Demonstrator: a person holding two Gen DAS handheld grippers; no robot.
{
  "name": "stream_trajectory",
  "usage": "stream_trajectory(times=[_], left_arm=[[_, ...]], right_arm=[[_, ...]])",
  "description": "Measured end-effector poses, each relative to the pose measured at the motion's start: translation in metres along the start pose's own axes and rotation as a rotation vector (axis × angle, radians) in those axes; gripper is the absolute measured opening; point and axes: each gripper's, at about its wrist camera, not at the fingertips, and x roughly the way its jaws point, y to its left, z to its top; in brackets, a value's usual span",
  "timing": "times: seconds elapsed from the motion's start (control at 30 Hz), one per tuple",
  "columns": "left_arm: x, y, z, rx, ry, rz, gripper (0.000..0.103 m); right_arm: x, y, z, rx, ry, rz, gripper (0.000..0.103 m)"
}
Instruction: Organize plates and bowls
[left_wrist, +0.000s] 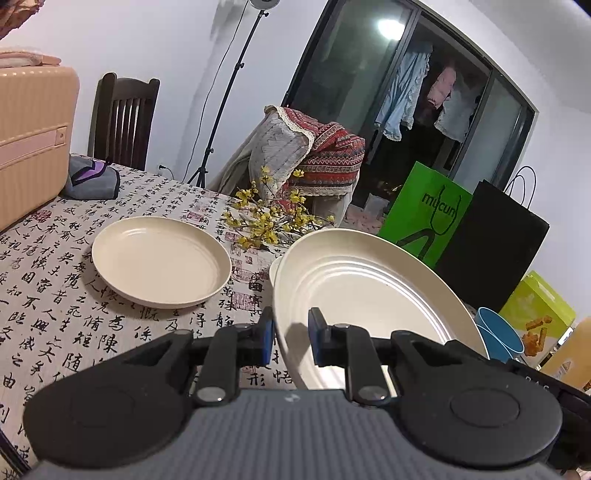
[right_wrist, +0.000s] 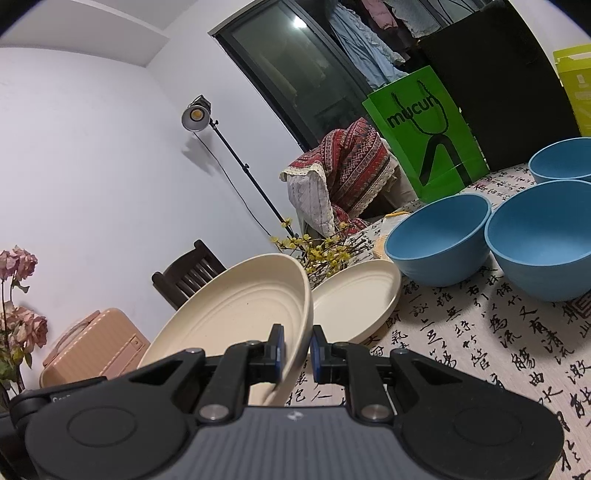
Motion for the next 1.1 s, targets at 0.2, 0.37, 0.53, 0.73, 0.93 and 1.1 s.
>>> stream_trajectory(times=[0.2,0.37,0.53,0.73,0.93,1.1], left_arm=[[-0.006,-0.003,-0.004,0.005,-0.003,-0.004,0.02],[-0.011,-0.004,-0.008,0.009,-0.004,-0.009,0.02],[-0.015,-0.005,-0.012,0.009,-0.003,-0.014,0.02],[-0.021,-0.006,-0.017,0.008,-0.005,-0.019,0.02],[-0.025,-0.008,-0.021,0.009,-0.005,-0.019,0.02],[-0.028,-0.01,-0.024,0.011,-0.006,-0.023,0.02]], right_arm=[[-0.008,-0.003,-0.003,0.002,0.0,0.0,0.014],[-0.015,-0.004,-0.007,0.004,-0.003,-0.002,0.014],[-0.021,-0.004,-0.009,0.002,-0.007,-0.005,0.014],[-0.029,-0.005,-0.013,0.004,-0.011,-0.006,0.014],[-0.035,-0.005,-0.015,0.006,-0.014,-0.006,0.014],[-0.037,-0.006,-0.016,0.009,-0.016,-0.005,0.014]])
